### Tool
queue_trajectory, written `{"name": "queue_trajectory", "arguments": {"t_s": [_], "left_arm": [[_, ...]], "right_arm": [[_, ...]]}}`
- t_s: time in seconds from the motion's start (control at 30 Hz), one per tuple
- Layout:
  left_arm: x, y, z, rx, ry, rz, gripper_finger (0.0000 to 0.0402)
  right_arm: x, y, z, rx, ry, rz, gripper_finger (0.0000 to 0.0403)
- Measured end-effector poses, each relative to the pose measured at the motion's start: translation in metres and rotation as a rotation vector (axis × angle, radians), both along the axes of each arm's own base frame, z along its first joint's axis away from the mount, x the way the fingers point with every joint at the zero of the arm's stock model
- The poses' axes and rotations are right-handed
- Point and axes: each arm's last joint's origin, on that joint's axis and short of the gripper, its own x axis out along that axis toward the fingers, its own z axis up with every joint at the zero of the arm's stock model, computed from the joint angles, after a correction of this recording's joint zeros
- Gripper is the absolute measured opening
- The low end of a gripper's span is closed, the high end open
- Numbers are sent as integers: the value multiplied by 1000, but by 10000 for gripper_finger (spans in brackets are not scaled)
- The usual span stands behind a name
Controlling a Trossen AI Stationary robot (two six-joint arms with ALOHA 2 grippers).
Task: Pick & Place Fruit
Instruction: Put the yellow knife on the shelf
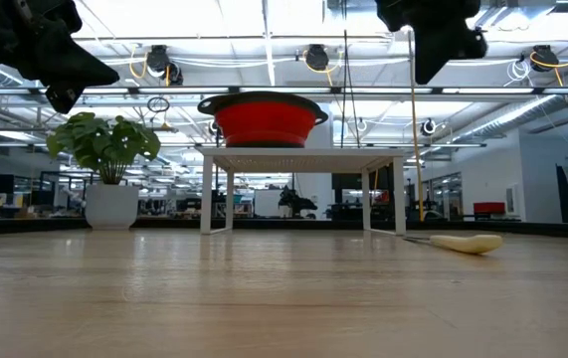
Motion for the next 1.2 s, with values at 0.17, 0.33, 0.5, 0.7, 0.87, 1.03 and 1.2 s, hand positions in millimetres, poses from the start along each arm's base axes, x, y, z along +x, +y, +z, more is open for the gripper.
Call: {"name": "queue_trajectory", "arguments": {"t_s": [0.17,0.33,0.5,0.7,0.87,1.03,1.2], "left_arm": [[0,0,0,0,0,0,19],[0,0,0,20,3,-5,19],[0,0,0,25,3,-7,19],[0,0,0,66,7,-17,19],[0,0,0,84,7,-22,19],[0,0,0,165,17,-36,19],[0,1,0,217,25,-37,19]], "right_arm": [[-2,15,0,72,-7,-133,3],[-4,27,0,108,-7,-176,1],[-5,33,0,137,-8,-232,1],[-5,37,-7,151,3,-264,1],[-8,40,-23,157,43,-306,1],[-6,39,-42,193,33,-404,1],[-1,41,-64,272,-32,-511,1]]}}
